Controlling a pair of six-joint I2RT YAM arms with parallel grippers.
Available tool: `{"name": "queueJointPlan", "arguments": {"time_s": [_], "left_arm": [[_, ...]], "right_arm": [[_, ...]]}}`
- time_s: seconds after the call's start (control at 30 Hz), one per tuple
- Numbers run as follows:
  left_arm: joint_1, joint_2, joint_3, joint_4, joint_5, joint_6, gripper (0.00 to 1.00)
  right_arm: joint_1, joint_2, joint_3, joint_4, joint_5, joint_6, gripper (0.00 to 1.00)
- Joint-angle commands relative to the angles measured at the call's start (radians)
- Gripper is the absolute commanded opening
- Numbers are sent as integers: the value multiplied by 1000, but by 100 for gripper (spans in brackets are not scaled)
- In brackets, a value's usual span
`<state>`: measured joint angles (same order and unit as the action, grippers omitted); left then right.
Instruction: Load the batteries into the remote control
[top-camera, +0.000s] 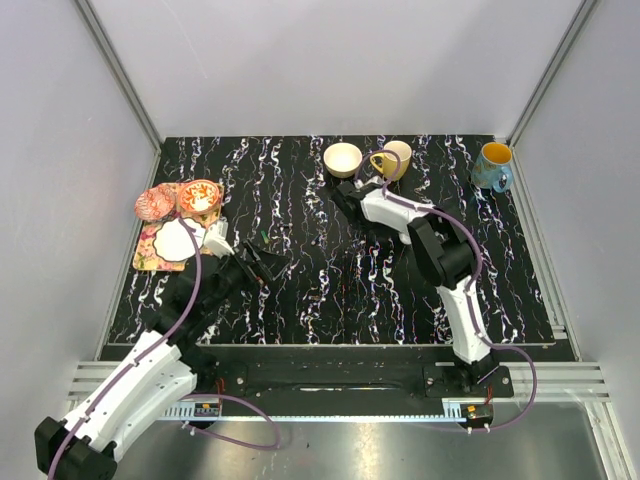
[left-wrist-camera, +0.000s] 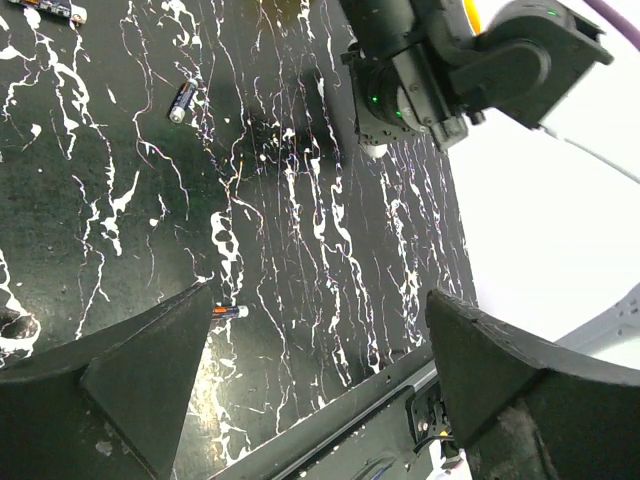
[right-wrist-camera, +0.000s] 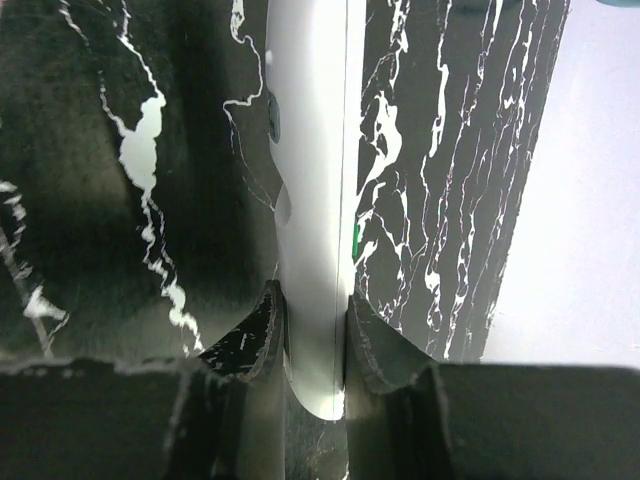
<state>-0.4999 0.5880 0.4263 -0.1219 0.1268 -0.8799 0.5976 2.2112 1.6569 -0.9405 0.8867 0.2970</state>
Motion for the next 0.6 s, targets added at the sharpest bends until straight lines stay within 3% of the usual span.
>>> {"name": "queueJointPlan", "arguments": {"time_s": [0.0,0.37,0.5,0.57], "left_arm": [[-8,-39,28,-2,-26,27,93],[-17,-36,11,13,4,32,93],[-17,-22,6,16,13,29,93],[-17,-11,8,19,17,25,94]], "right_arm": [[-41,70,69,-92,72,-22,1],[-53,68,60,-86,-159,-61,29],[-53,41,38,-57,-274,-56,57],[-50,13,15,-41,-307,-55,62]]}}
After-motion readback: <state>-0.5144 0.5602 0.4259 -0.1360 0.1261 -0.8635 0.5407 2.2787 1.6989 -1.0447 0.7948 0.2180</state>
